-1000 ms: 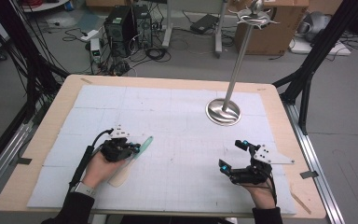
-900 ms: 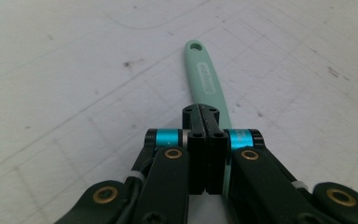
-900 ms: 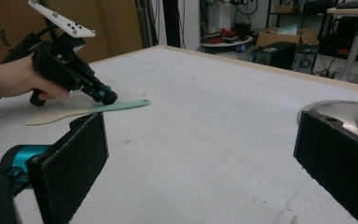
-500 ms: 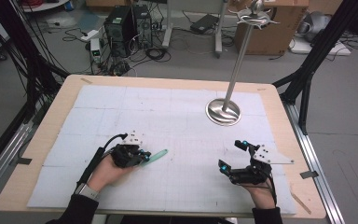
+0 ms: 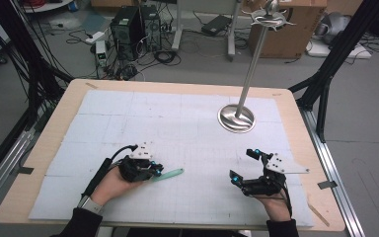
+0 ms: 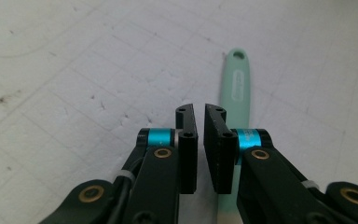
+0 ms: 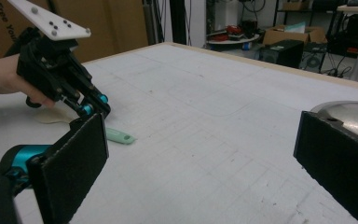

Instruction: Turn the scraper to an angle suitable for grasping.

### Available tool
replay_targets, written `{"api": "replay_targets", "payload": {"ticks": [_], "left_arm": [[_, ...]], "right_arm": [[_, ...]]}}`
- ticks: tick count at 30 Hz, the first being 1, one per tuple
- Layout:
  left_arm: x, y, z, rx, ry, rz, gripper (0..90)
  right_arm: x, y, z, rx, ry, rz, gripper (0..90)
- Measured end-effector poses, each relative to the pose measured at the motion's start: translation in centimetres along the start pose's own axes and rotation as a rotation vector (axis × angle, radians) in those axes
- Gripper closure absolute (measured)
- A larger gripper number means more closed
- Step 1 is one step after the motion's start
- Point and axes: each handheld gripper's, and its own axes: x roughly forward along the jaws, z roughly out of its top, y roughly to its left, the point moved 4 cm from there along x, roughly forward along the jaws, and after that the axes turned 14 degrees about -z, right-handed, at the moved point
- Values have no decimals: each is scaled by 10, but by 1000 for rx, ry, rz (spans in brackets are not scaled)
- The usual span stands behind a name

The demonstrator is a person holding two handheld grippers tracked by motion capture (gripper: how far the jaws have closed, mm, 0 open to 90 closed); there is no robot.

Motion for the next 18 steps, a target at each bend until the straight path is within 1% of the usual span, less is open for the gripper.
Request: {"api": "replay_targets", "payload": {"ticks": [1, 2, 3, 4, 5, 6, 7, 9, 10, 11, 12, 14, 15, 16, 17, 18], "left_arm": [[0, 0, 0, 0, 0, 0, 814], [-7, -2, 2, -3, -37, 6, 795], [-11, -2, 3, -3, -56, 4, 758], [-11, -2, 3, -3, -56, 4, 715], [-14, -2, 3, -5, -73, 3, 715], [-17, -3, 3, -6, -98, 2, 625], [-23, -5, 2, -18, -130, -9, 616], [-29, -7, 1, -13, -155, -16, 570], [-29, -7, 1, -13, -155, -16, 543], [-34, -9, 0, -8, -200, -34, 501], [-34, -9, 0, -8, -200, -34, 449], [-40, -11, 0, 9, -230, -51, 389], [-45, -12, -1, 47, -239, -80, 367], [-47, -14, -2, 65, -237, -98, 363], [-47, -14, -2, 65, -237, -98, 340], [-48, -14, -2, 84, -236, -97, 336]], "right_arm": [[0, 0, 0, 3, 1, 1, 18], [0, -1, 0, 5, 3, 1, 18], [1, -1, 0, 6, 3, 3, 18], [1, -1, 0, 5, 1, 3, 18], [1, -1, 0, 5, 1, 3, 18], [1, -1, 1, 8, 4, 6, 18], [1, 0, 2, 6, 2, 8, 18], [2, 0, 3, 6, -3, 11, 18], [2, 0, 4, 2, -7, 14, 18], [1, 0, 4, 4, -6, 16, 18], [1, 0, 4, 5, -2, 18, 18], [0, -2, 3, 9, 0, 16, 18], [0, -2, 3, 12, -1, 13, 18], [0, -3, 3, 13, -2, 11, 18], [-1, -4, 3, 19, 1, 9, 18], [-1, -4, 3, 17, 1, 9, 18]]}}
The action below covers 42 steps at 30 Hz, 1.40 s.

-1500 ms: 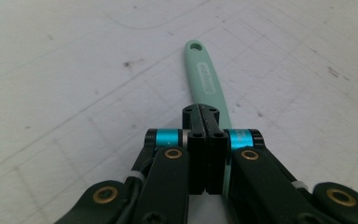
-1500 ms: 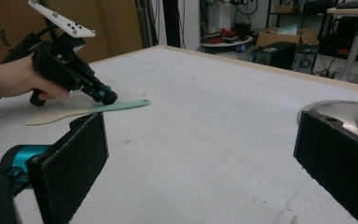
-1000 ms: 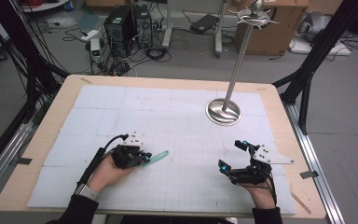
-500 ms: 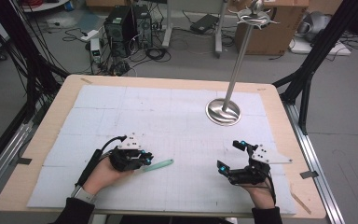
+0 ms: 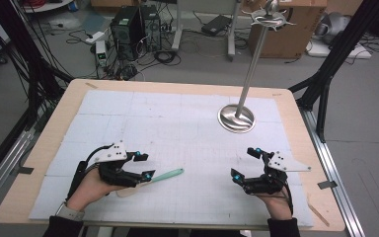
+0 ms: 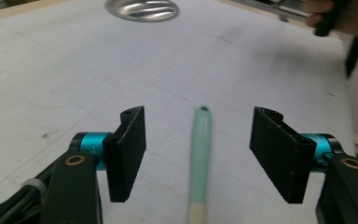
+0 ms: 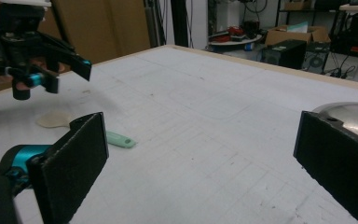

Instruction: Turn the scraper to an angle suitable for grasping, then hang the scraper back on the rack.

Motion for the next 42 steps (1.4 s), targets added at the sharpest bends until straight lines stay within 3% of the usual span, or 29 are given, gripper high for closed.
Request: {"api": "replay_targets", "payload": {"ticks": [1, 5, 9, 13, 14, 20, 23, 25, 28, 30, 31, 32, 33, 35, 38, 39, 42], "left_arm": [[-1, -1, 0, 2, -2, -14, 324], [-8, -3, 1, 2, -17, -30, 141], [-13, -3, 0, 12, 13, -54, 64], [-21, -1, -1, 28, 52, -72, 64], [-22, 1, -3, 33, 83, -63, 64], [-19, 3, -6, 18, 177, -88, 64], [-18, 6, -4, 12, 230, -78, 80], [-17, 7, -4, 33, 264, -70, 104], [-13, 9, -9, 29, 304, -81, 136], [-7, 13, -14, 23, 370, -76, 145], [-7, 13, -14, 23, 370, -76, 155], [-3, 14, -15, 34, 429, -68, 167], [-3, 14, -15, 34, 429, -68, 178], [3, 15, -13, 47, 490, -74, 180], [7, 17, -10, 56, 521, -75, 202], [10, 19, -9, 35, 550, -79, 211], [12, 20, -8, 17, 573, -87, 247]], "right_arm": [[0, -1, -1, -4, 0, -2, 19], [0, -1, -4, -6, 20, -3, 18], [0, 0, -6, -12, 32, 1, 18], [-2, 0, -7, -17, 32, 1, 18], [-2, 0, -7, -15, 33, 1, 18], [-1, 2, -5, -12, 29, 12, 18], [1, 1, -6, -14, 31, 16, 18], [1, 0, -6, -10, 33, 15, 18], [0, -1, -7, -12, 40, 13, 18], [-1, -1, -8, -13, 42, 13, 18], [-1, -1, -8, -13, 42, 13, 18], [-1, -1, -8, -12, 40, 13, 18], [-1, -1, -7, -13, 37, 11, 18], [-1, -1, -7, -18, 35, 11, 19], [-2, -1, -7, -16, 34, 17, 22], [-3, -2, -6, -18, 28, 18, 23], [-3, -2, -6, -15, 24, 20, 24]]}}
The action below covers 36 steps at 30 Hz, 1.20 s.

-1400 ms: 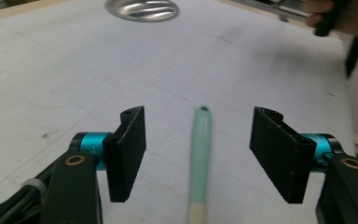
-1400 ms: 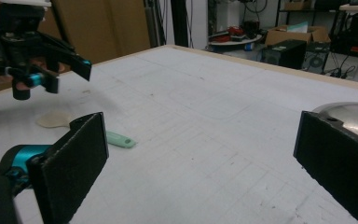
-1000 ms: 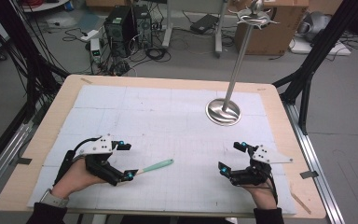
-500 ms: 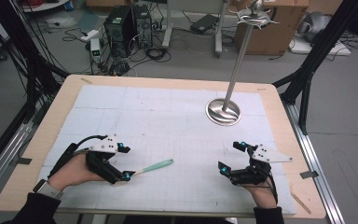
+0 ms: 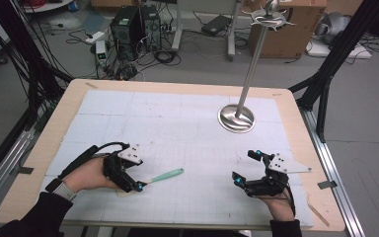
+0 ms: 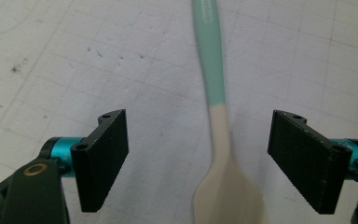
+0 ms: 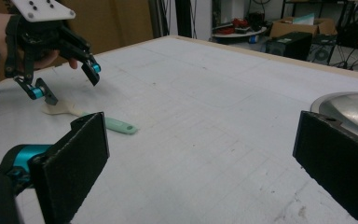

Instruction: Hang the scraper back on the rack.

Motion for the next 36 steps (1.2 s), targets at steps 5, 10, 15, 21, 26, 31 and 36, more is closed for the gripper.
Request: {"api": "replay_targets", "payload": {"ticks": [5, 10, 15, 21, 26, 31, 36], "left_arm": [[8, 4, 3, -44, 113, -60, 302], [13, 4, 9, -40, 183, -65, 428], [15, 6, 10, -37, 203, -70, 515], [16, 3, 13, -50, 237, -56, 604], [19, 0, 17, -54, 270, -39, 631], [22, -2, 20, -57, 301, -19, 652], [23, -3, 23, -60, 331, -10, 667]], "right_arm": [[2, 1, 0, -7, 6, 14, 24], [2, 3, 0, -10, 7, 23, 24], [3, 3, -1, -19, 13, 29, 24], [2, 4, -2, -16, 18, 33, 24], [3, 5, -2, -19, 20, 33, 24], [3, 5, -3, -26, 21, 33, 24], [3, 5, -3, -24, 19, 34, 25]]}}
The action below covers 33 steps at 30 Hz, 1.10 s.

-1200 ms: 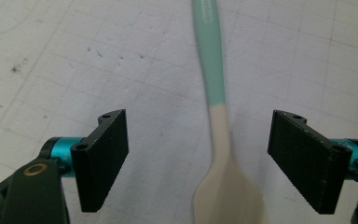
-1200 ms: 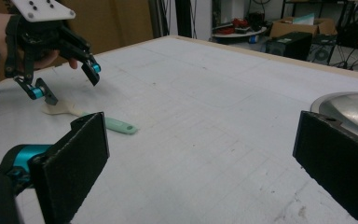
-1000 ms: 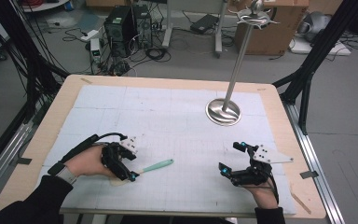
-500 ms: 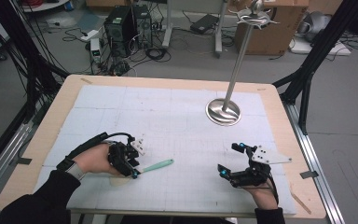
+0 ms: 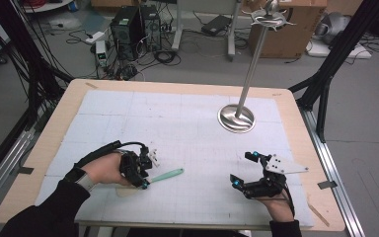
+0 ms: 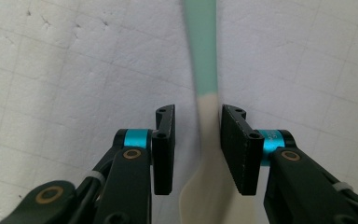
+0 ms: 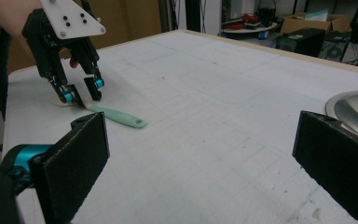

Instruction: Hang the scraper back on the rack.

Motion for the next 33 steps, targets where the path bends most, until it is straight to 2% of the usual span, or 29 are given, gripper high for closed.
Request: {"api": "replay_targets", "payload": {"ticks": [5, 8, 11, 13, 15, 21, 27, 28, 29, 31, 32, 33], "left_arm": [[2, -2, 4, -12, 26, 15, 690], [3, -4, 5, -10, 37, 30, 714], [4, -6, 5, 11, 48, 30, 781], [4, -8, 6, 4, 48, 38, 790], [4, -8, 6, -27, 47, 36, 798], [2, -6, 1, -40, -8, 19, 802], [0, -9, -4, -28, -57, 59, 803], [-3, -9, -6, -29, -88, 74, 803], [-3, -9, -6, -29, -88, 74, 803], [-9, -9, -8, -35, -131, 74, 803], [-14, -10, -9, -39, -186, 78, 804], [-14, -10, -9, -39, -186, 78, 804]], "right_arm": [[0, 0, 0, 3, 2, 1, 25], [0, -2, 0, 4, -1, -16, 24], [0, -3, -1, 15, -2, -29, 24], [-1, -3, -1, 11, -7, -30, 24], [-1, -2, 0, 9, -9, -27, 24], [0, -1, -1, 0, 4, -27, 24], [1, -1, -2, -1, 9, -25, 24], [1, -1, -2, -1, 8, -25, 25], [0, -1, -2, 0, 9, -26, 25], [0, -1, -2, 1, 4, -30, 25], [0, -1, -1, 1, 3, -29, 25], [0, -1, -1, 1, 4, -31, 24]]}}
